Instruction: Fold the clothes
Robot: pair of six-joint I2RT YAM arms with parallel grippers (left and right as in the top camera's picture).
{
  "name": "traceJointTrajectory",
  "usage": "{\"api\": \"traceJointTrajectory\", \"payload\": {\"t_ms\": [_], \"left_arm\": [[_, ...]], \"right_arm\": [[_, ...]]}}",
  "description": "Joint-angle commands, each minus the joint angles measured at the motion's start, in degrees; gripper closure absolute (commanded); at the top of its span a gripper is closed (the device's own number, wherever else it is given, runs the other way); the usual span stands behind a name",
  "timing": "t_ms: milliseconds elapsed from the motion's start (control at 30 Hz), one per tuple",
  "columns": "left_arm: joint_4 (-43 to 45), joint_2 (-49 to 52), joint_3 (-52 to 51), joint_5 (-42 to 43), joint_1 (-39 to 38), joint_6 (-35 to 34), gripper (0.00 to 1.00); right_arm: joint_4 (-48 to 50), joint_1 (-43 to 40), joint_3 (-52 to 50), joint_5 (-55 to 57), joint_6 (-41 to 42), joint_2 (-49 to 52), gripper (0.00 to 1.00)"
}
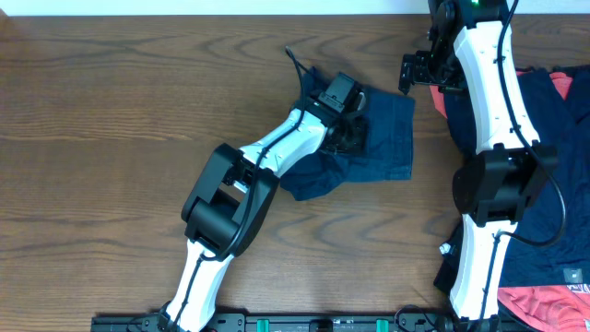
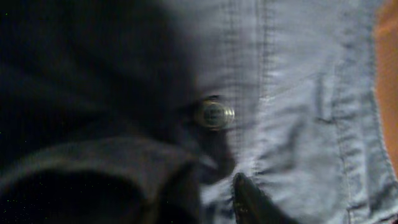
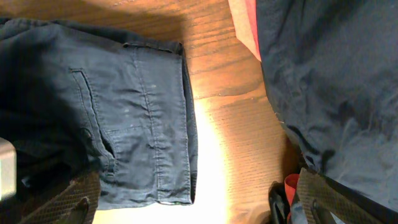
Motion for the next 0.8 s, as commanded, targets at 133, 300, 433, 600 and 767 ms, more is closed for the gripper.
{"api": "traceJointTrajectory", "payload": {"t_ms": [133, 300, 433, 600, 767], "left_arm": [[1.14, 0.31, -0.24, -0.59, -3.15, 0.04, 0.10], [2.14, 0.31, -0.24, -0.55, -4.44, 0.00, 0.06], [3.23, 0.28, -0.09, -0.13, -5.09, 0.26, 0.05], [2.93, -0.28, 0.57, -0.55, -5.20, 0.52, 0.04], [1.77, -0.35, 0.57, -1.92, -4.83, 0.90, 0.03]], "right_arm": [[0.44, -0.26, -0.57, 0.28, 1.14, -0.68, 0.01], [0.81, -0.28, -0.61, 0.28, 1.14, -0.68, 0.01], [1.20, -0.33, -0.61, 0.02, 1.14, -0.68, 0.01], [1.20, -0.42, -0.61, -0.17, 1.14, -0.68, 0.01], [1.46, -1.16, -1.31, -0.17, 1.16, -0.66, 0.01]]}}
